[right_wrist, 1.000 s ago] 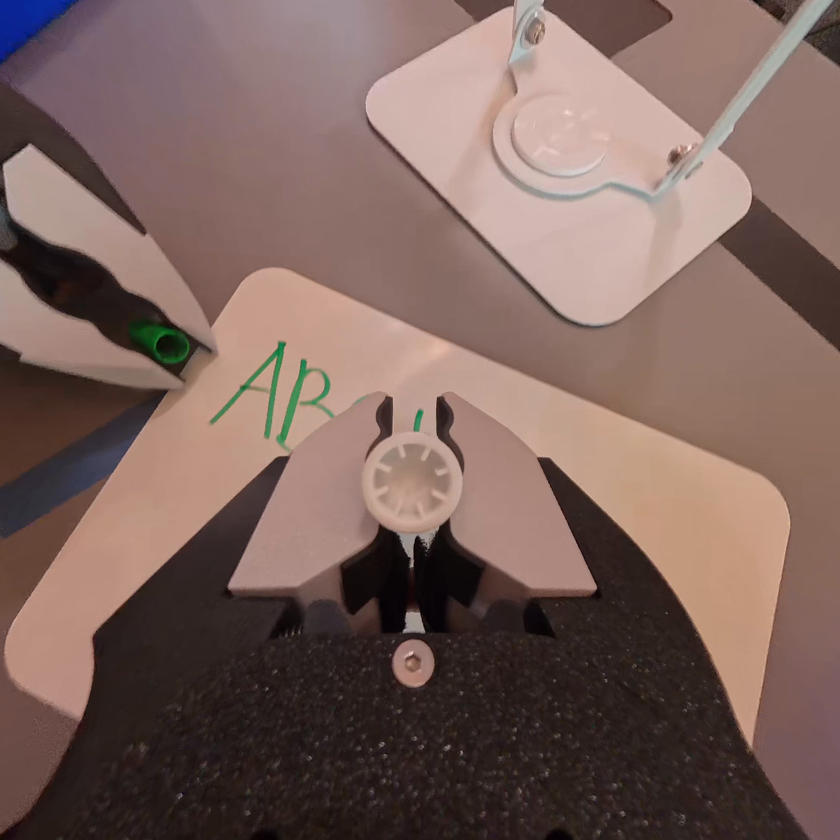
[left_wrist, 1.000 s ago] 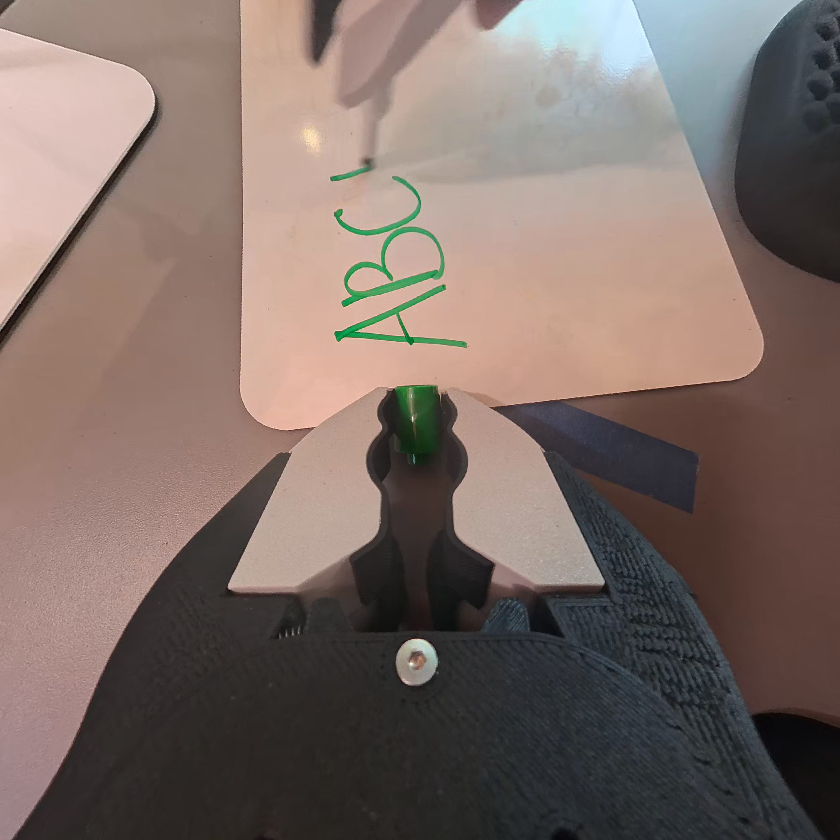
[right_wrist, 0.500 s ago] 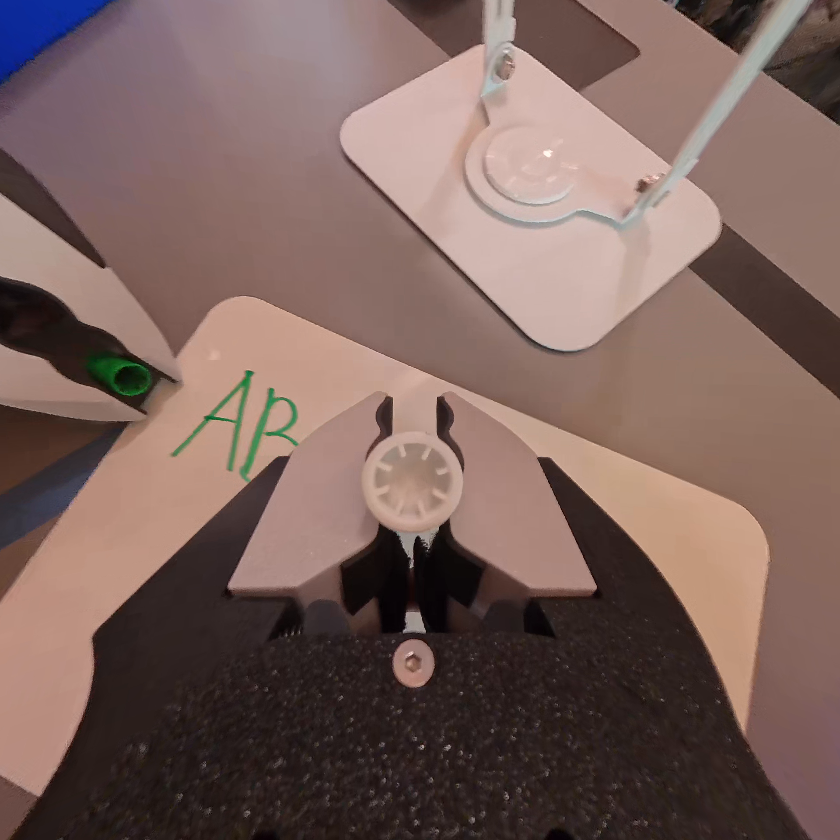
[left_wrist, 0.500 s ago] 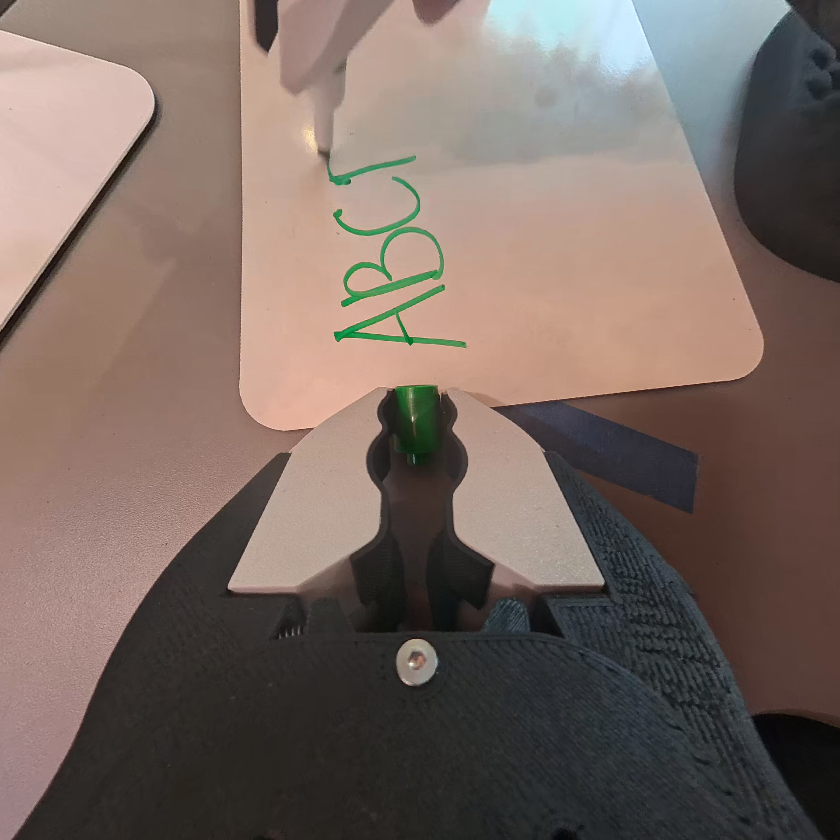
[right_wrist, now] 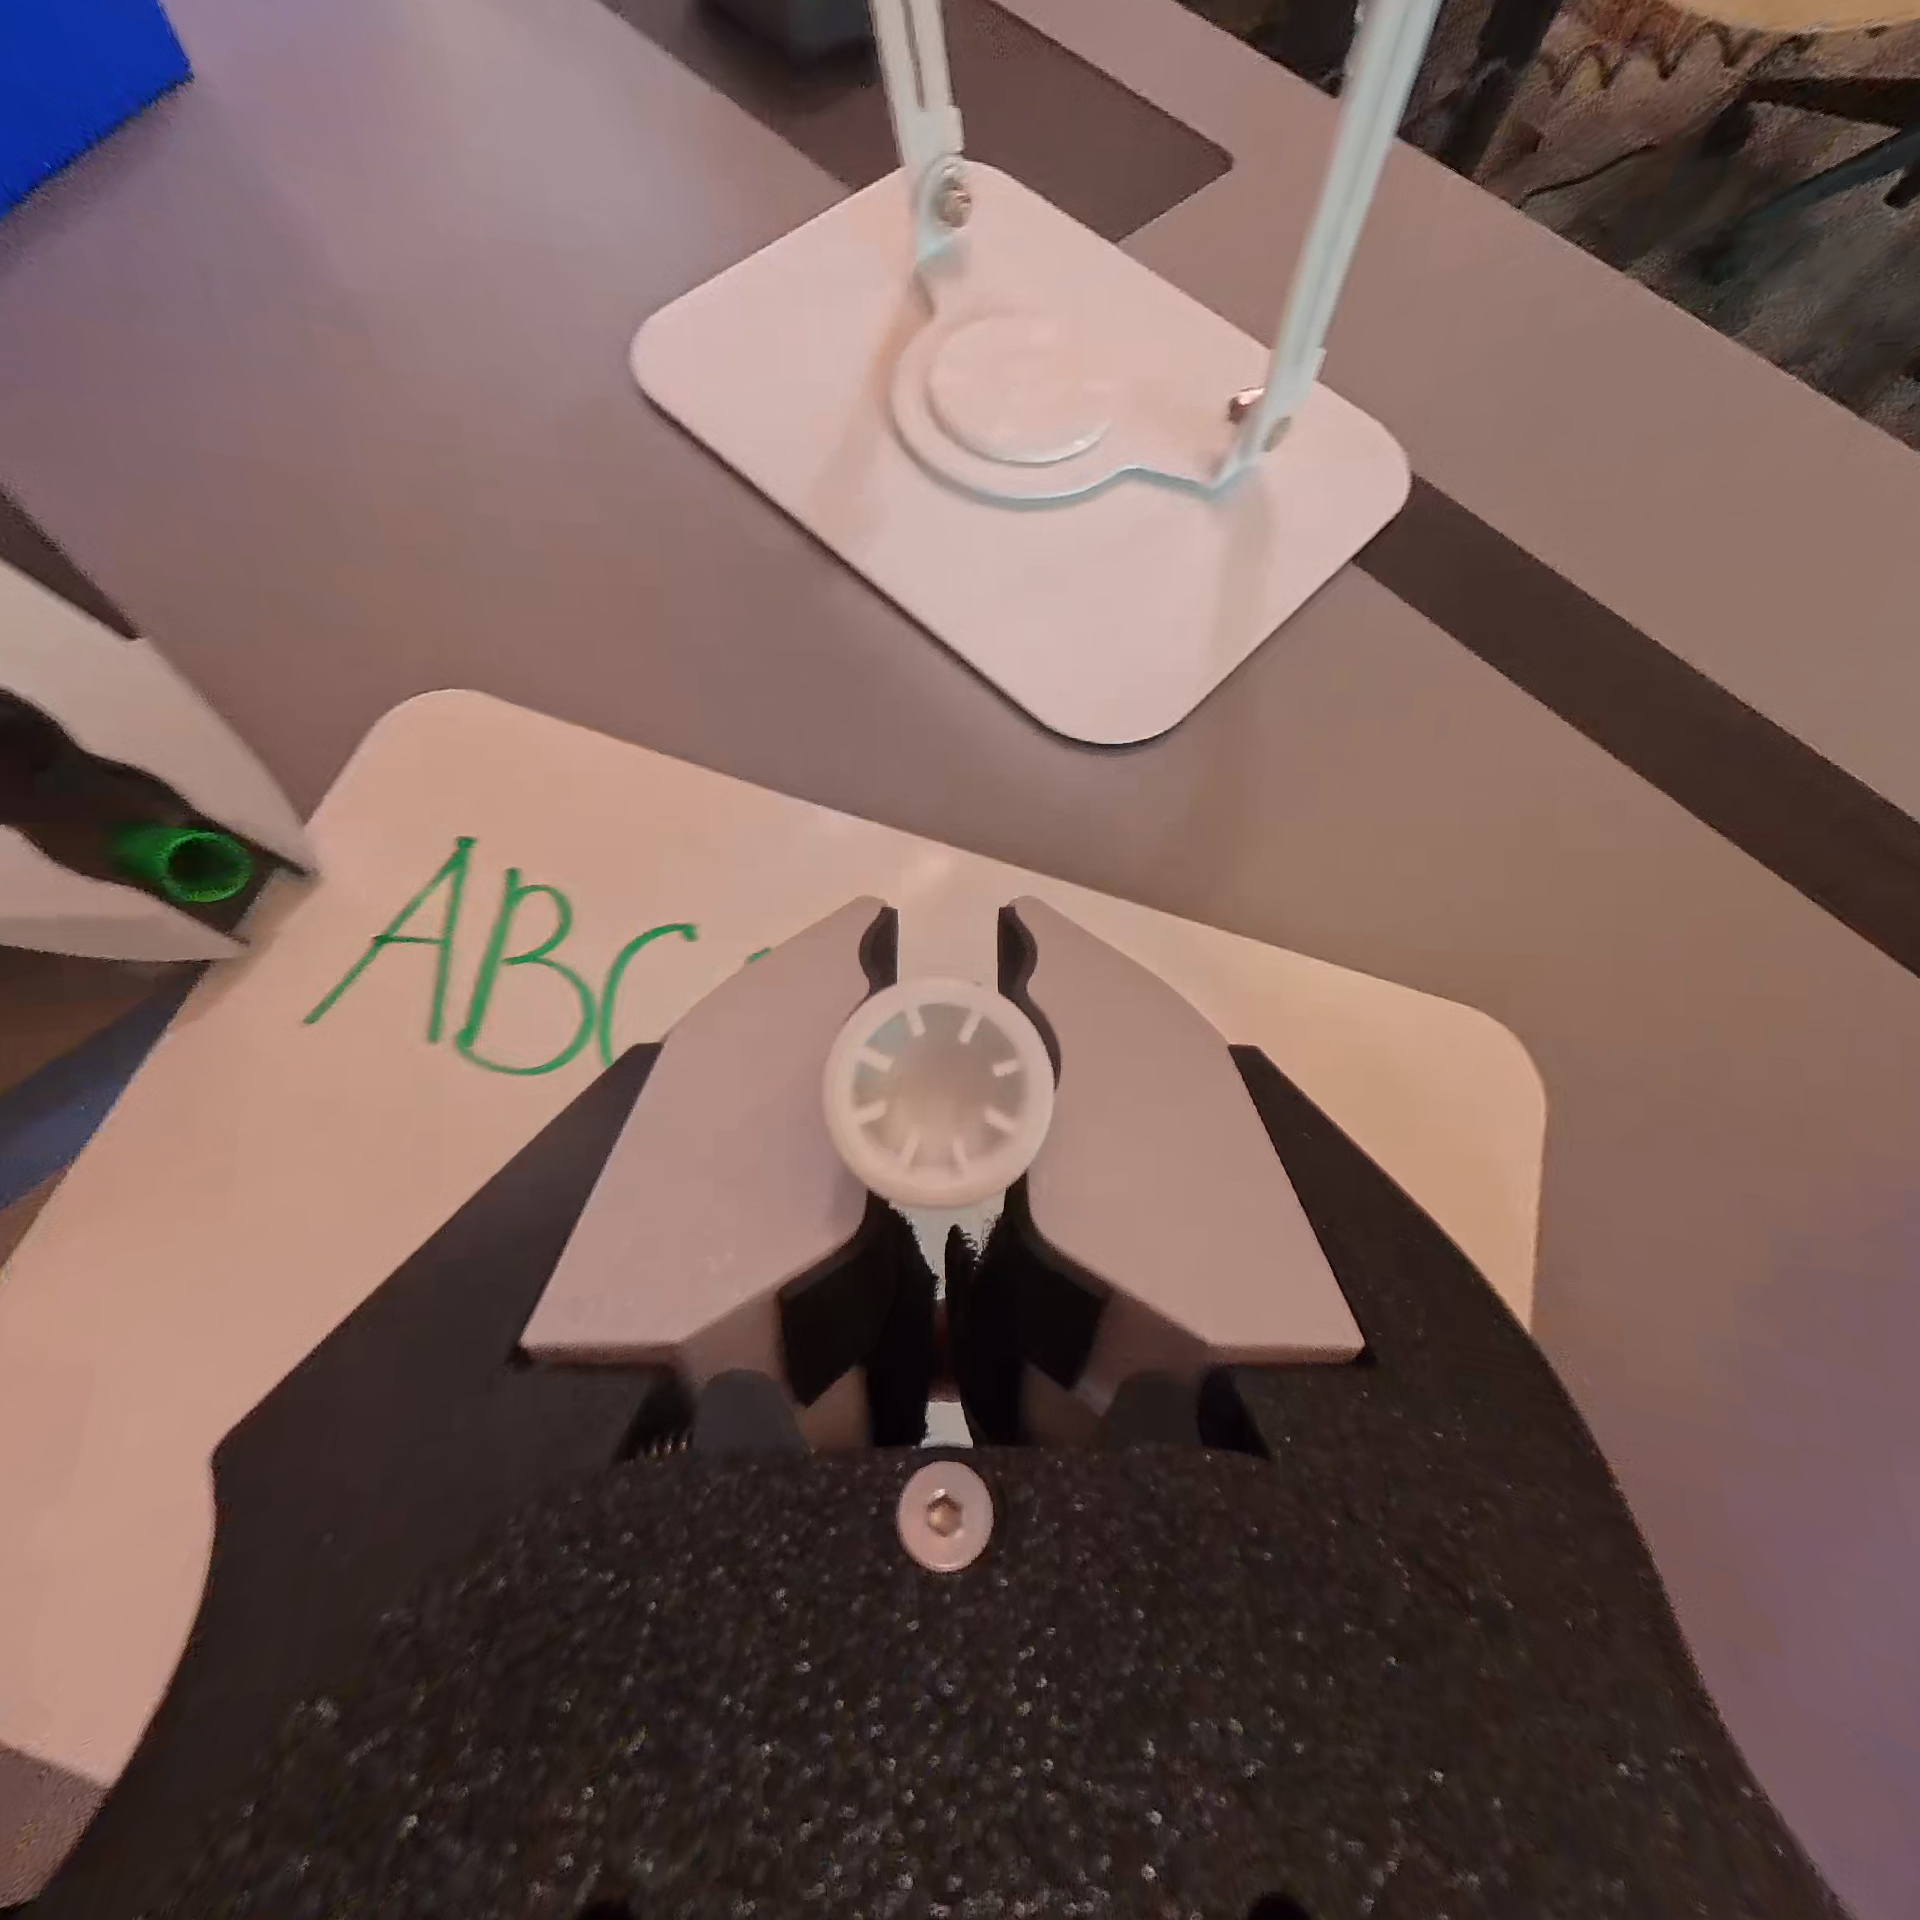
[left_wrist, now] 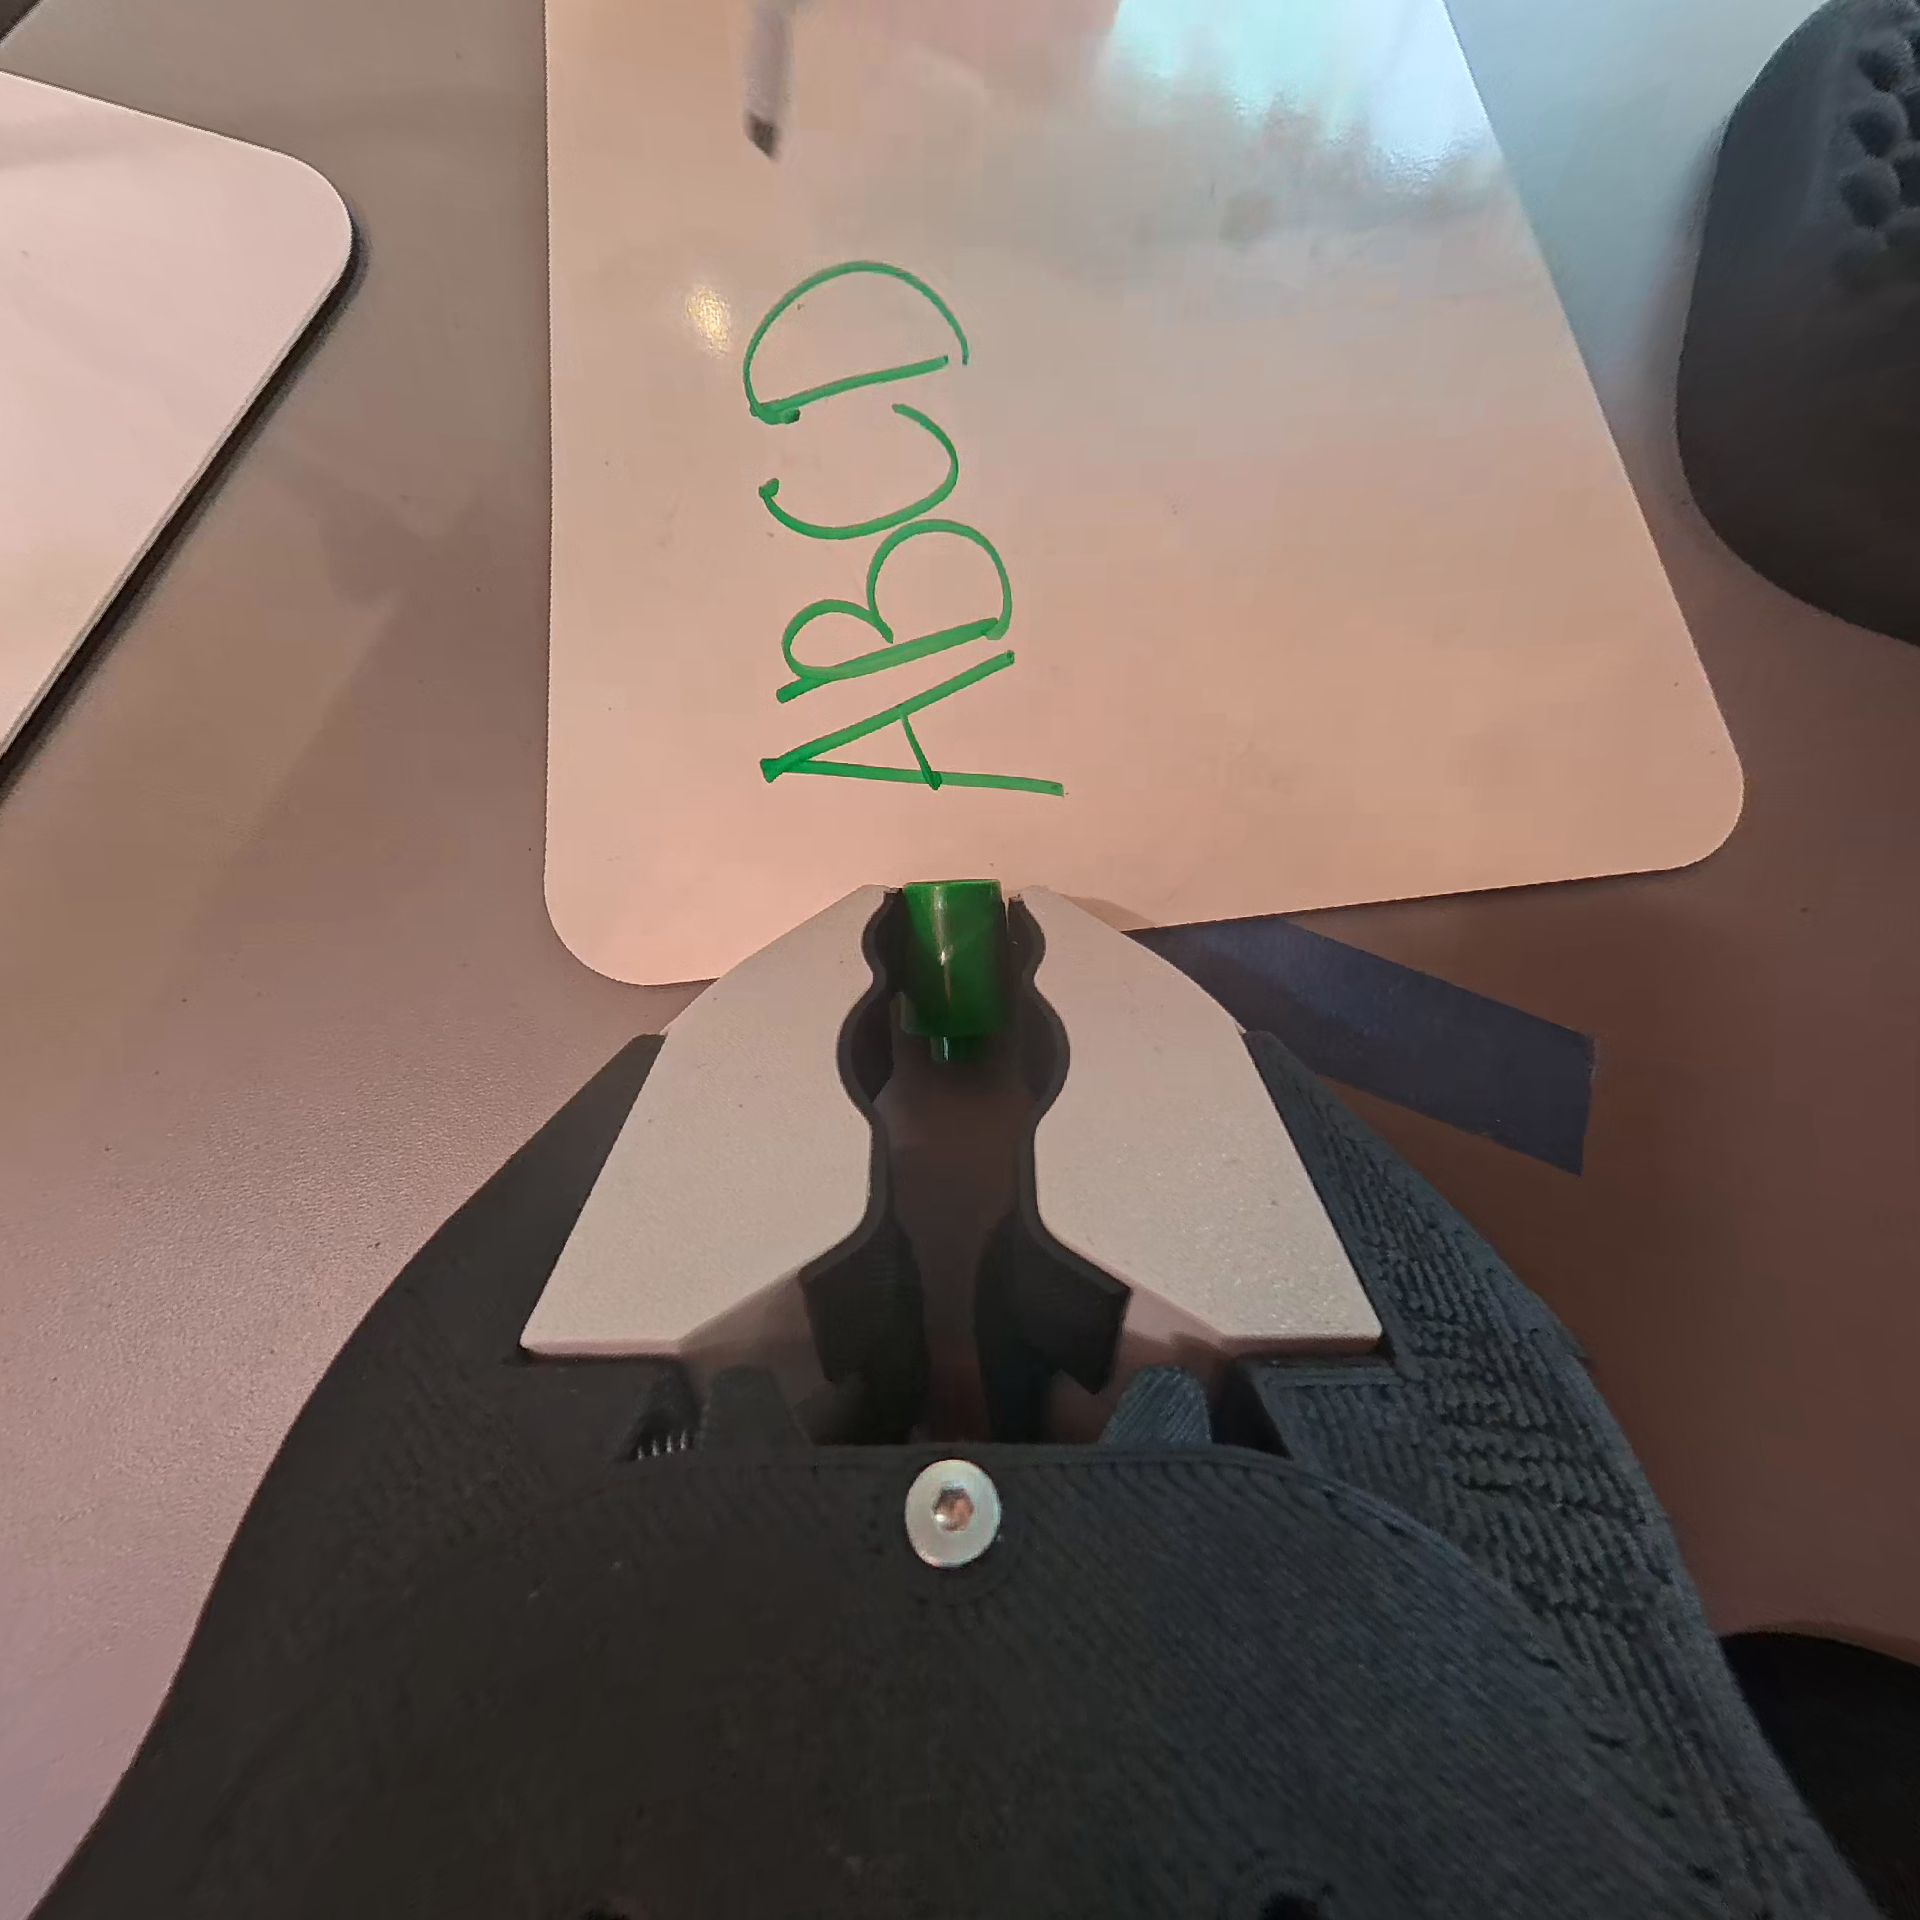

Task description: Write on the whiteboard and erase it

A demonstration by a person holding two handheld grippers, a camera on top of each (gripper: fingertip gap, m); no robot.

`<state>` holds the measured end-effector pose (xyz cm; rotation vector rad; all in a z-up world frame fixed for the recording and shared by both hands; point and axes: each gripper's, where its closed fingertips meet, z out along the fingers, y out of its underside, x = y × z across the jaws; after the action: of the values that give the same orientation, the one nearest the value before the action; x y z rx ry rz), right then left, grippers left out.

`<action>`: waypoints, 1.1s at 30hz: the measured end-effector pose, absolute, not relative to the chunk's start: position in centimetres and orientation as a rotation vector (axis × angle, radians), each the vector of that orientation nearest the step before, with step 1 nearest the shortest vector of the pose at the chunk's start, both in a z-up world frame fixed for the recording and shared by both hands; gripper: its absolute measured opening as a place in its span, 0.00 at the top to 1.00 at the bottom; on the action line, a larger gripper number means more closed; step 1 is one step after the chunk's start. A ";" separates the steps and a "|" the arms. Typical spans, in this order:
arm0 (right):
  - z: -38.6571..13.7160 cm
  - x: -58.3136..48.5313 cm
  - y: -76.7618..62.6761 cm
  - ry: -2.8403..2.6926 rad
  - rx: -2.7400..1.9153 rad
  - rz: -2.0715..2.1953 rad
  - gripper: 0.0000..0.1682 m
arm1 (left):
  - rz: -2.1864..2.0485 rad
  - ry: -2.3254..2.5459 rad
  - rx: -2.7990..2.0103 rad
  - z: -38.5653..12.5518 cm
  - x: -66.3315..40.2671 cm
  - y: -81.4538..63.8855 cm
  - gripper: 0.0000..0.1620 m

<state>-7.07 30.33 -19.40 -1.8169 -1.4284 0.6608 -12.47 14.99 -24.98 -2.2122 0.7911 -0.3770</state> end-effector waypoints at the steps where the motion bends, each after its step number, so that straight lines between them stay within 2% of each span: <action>1: -19.6 -7.1 30.7 -1.432 -1.818 0.663 0.89 | -0.378 0.791 -2.212 -25.0 -12.5 15.0 0.87; 12: -21.0 -8.4 30.2 -1.516 -1.793 0.633 0.89 | -0.382 0.790 -2.210 -25.0 -12.5 15.0 0.87; 24: -21.2 -3.9 30.2 -1.503 -1.904 0.503 0.89 | -0.380 0.791 -2.208 -25.0 -12.5 15.0 0.87; 33: -21.1 -6.3 30.3 -1.496 -1.876 0.627 0.89 | -0.381 0.791 -2.206 -25.0 -12.5 15.0 0.87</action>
<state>-6.31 30.33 -21.10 -1.8763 -1.4955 0.6268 -12.48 15.02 -24.97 -2.2062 0.7911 -0.3805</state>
